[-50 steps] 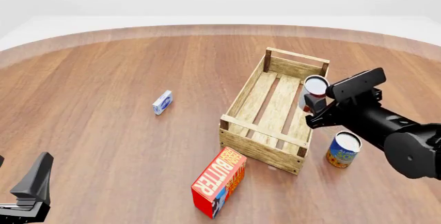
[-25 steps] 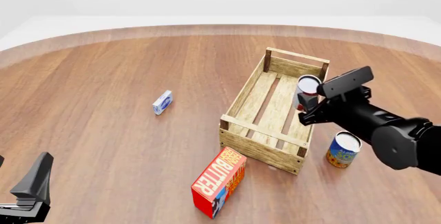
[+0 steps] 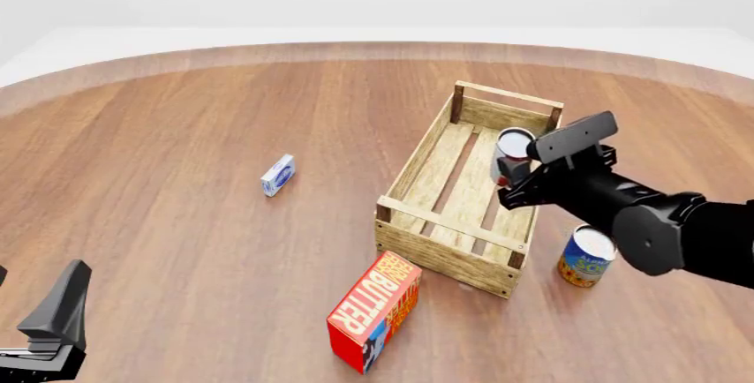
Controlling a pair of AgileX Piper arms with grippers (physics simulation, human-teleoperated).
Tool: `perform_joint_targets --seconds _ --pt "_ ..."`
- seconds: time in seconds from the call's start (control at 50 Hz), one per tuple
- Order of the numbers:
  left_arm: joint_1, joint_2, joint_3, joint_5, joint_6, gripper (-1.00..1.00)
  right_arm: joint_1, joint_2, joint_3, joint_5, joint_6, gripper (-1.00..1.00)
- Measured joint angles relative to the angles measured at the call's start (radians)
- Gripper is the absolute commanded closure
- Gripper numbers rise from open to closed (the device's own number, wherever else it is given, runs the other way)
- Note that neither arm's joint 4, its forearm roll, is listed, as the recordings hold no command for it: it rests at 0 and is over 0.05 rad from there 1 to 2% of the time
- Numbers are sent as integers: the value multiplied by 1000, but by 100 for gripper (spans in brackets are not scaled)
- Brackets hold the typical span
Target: Pick up the tomato sauce, and put it in the wooden tray.
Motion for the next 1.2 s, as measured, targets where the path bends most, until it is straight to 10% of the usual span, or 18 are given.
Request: perform_joint_targets --seconds 1.2 --pt "0 0 0 0 0 -100 33 154 -71 -59 21 100"
